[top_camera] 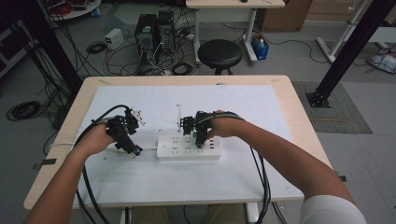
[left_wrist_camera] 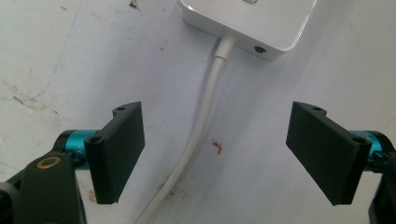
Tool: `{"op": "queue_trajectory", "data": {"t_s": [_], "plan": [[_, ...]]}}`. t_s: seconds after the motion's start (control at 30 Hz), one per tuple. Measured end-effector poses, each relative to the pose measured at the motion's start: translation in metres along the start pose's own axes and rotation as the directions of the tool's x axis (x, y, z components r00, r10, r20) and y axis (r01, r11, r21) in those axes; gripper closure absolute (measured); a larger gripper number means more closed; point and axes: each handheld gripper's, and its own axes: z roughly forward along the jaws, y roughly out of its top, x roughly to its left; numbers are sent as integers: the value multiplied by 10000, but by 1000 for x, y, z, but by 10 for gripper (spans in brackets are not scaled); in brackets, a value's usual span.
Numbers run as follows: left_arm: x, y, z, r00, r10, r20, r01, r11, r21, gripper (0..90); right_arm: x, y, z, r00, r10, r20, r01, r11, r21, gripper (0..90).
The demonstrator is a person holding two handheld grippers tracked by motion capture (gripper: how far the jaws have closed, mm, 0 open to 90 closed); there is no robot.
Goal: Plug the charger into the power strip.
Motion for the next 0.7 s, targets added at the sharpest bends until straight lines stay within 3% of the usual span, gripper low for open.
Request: {"op": "queue_trajectory", "data": {"t_s": [0.2,0.43,0.5,0.53,0.6,0.7], "plan": [[2,-4,-1,10000,-45,-47,45,10000,-13,195,-6,-3,2,9994,76,-343,-83,9997,-209,625],[1,-6,-1,9998,-155,-83,154,9999,-55,195,-5,-11,5,9996,-134,-256,112,9965,-833,600],[1,-9,-3,9998,-143,-123,142,9999,-62,195,-8,-15,4,9990,162,-426,-207,9940,-1076,382],[1,-10,-4,9996,-236,-154,234,9997,-96,195,-11,-18,0,9973,441,-581,-525,9868,-1529,360],[2,-13,-5,9994,-313,-142,311,9994,-155,194,-19,-27,-14,9879,1257,-912,-1449,9576,-2489,295],[2,-16,-7,9989,-428,-206,424,9989,-210,194,-31,-42,-33,9667,2115,-1444,-2510,8944,-3702,219]]}}
